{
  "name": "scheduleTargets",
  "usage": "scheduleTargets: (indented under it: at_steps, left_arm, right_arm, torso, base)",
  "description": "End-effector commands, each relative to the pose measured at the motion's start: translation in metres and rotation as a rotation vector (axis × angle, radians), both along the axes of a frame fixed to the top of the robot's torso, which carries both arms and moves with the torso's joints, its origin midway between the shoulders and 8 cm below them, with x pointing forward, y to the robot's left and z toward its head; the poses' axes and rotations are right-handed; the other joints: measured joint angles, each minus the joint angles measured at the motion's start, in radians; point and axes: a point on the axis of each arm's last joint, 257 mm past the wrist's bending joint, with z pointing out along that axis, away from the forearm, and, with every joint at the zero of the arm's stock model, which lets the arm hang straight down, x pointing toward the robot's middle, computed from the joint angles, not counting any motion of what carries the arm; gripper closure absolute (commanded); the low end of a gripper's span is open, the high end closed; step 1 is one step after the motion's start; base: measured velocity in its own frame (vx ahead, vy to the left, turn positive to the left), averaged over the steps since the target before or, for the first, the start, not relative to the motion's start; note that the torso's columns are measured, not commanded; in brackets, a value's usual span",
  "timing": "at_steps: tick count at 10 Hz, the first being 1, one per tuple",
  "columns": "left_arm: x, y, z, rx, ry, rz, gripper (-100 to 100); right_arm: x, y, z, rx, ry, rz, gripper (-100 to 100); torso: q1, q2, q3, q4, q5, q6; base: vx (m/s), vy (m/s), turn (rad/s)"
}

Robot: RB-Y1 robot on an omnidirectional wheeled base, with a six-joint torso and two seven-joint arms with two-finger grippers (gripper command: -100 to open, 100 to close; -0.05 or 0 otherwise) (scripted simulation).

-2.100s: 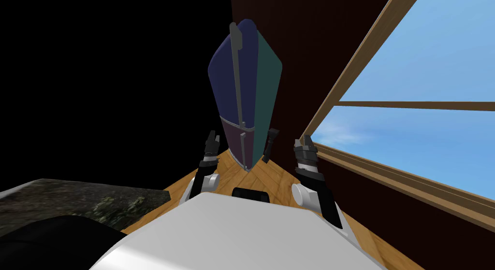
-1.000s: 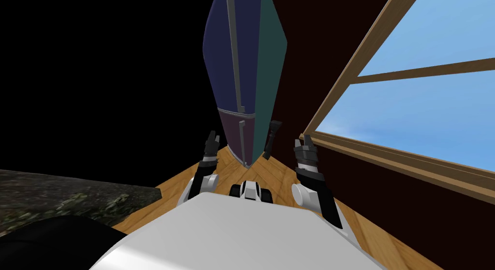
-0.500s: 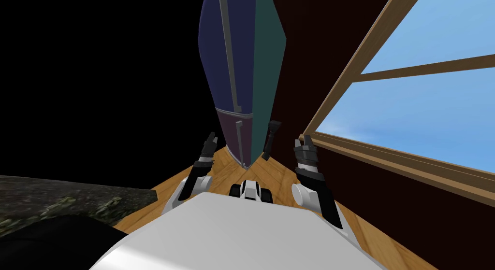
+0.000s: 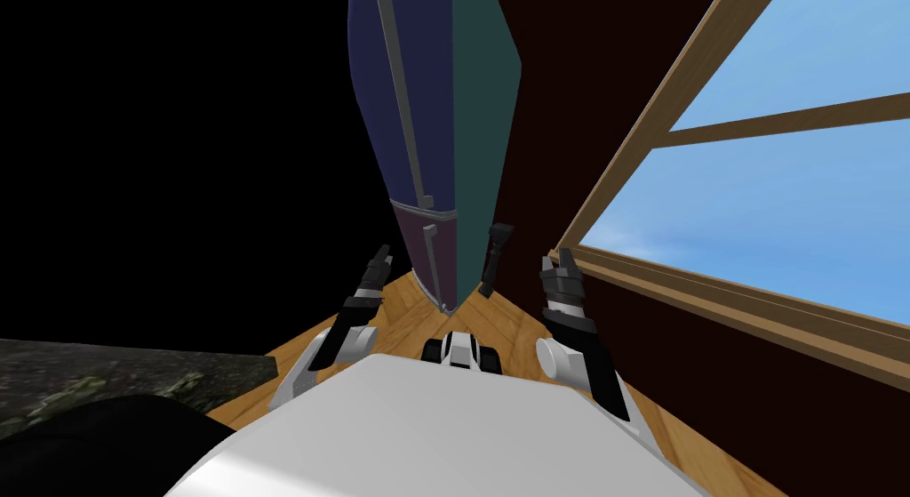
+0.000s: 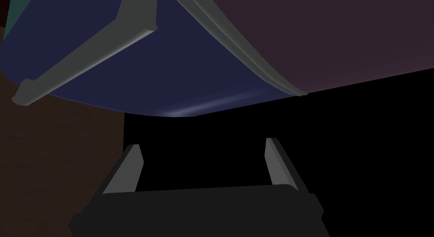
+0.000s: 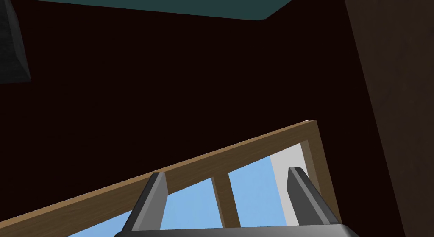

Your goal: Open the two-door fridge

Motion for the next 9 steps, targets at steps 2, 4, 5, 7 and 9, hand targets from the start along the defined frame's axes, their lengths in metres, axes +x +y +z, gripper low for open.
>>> scheduleTargets:
  at_steps: [2,4,5,7,9]
  left_arm:
    - [-0.005,0.029,-0.011,0.006,0.087,0.062,-100]
    - [-0.008,0.043,-0.015,0.010,0.125,0.093,-100]
    - [-0.010,0.050,-0.016,0.013,0.143,0.107,-100]
    - [-0.014,0.062,-0.018,0.020,0.177,0.133,-100]
    - [-0.017,0.072,-0.019,0.032,0.211,0.156,-100]
  right_arm:
    - [0.000,0.000,0.000,0.000,0.000,0.000,0]
    - [0.000,0.000,0.000,0.000,0.000,0.000,0]
    - [0.000,0.000,0.000,0.000,0.000,0.000,0]
    - [0.000,0.000,0.000,0.000,0.000,0.000,0]
    - [0.000,0.000,0.000,0.000,0.000,0.000,0]
  torso:
    - [-0.001,0.000,0.000,0.000,0.000,0.000]
    - [0.000,0.001,0.000,0.000,0.000,0.000]
    - [-0.001,0.001,0.001,0.000,0.000,0.000]
    - [0.000,0.000,0.000,0.000,0.000,0.000]
    - [0.000,-0.001,0.000,0.000,0.000,0.000]
  base:
    - [0.098,-0.092,0.004]
    - [0.074,-0.084,0.000]
    - [0.066,-0.087,0.003]
    - [0.068,-0.071,0.001]
    - [0.078,-0.065,0.001]
